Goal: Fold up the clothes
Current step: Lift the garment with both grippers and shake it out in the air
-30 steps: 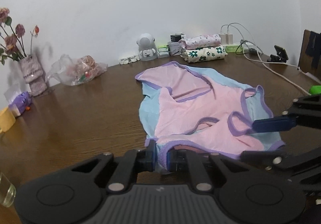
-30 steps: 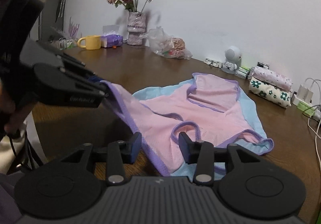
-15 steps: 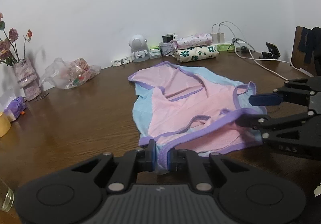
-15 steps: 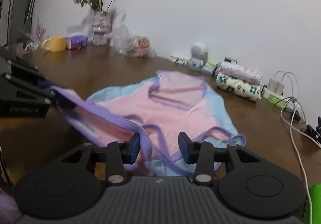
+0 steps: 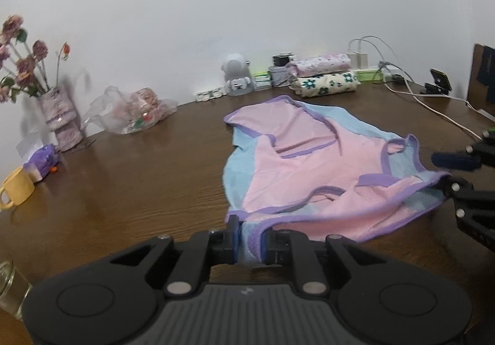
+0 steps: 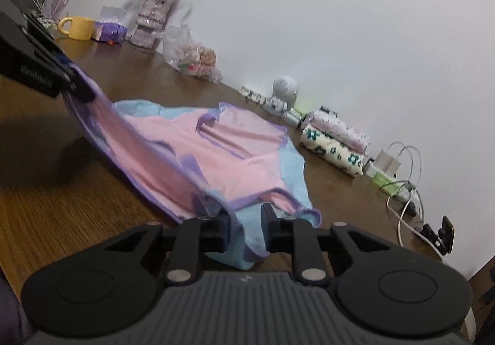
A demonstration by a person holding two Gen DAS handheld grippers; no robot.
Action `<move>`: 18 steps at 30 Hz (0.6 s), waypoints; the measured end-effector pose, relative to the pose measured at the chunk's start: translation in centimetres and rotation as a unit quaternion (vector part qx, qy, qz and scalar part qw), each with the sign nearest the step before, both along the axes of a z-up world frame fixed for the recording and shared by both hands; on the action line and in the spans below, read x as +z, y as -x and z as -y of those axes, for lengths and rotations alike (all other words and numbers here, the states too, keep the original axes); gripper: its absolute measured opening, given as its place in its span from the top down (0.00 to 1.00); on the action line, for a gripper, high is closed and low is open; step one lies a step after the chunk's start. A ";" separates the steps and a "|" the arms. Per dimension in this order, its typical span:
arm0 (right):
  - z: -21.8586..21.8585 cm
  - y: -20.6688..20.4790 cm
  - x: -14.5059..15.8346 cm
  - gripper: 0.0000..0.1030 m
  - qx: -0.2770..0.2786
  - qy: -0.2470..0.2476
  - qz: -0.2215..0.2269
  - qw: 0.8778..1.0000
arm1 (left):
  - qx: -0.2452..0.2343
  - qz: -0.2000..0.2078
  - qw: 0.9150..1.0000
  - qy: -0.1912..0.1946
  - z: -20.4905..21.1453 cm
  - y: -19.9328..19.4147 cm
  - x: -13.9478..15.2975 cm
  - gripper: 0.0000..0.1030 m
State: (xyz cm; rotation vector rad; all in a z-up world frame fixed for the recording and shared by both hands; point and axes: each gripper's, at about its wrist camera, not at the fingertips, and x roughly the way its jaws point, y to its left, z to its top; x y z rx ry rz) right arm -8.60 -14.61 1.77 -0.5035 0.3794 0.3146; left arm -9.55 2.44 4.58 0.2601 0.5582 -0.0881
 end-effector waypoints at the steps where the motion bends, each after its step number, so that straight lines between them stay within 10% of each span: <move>1: -0.1 0.1 -0.1 0.79 0.003 0.003 0.001 1.000 | -0.003 0.000 1.000 -0.003 0.2 0.0 -0.1 0.87; 7: -0.1 0.4 0.2 0.76 0.007 -0.006 0.004 1.000 | -0.004 0.001 1.000 -0.010 0.4 0.0 -0.4 0.87; 10: 1.0 0.2 1.2 0.99 -0.017 -0.053 0.003 0.998 | 0.000 0.004 1.000 -0.017 0.4 0.0 -0.7 0.86; 14: 2.5 -0.2 2.5 0.99 -0.049 -0.115 0.000 0.992 | 0.011 0.010 0.998 -0.064 0.8 -0.1 -1.7 0.65; 18: 3.5 -0.4 3.4 0.99 -0.069 -0.161 -0.005 0.985 | 0.001 0.013 0.999 -0.033 -0.1 -0.5 -0.1 0.46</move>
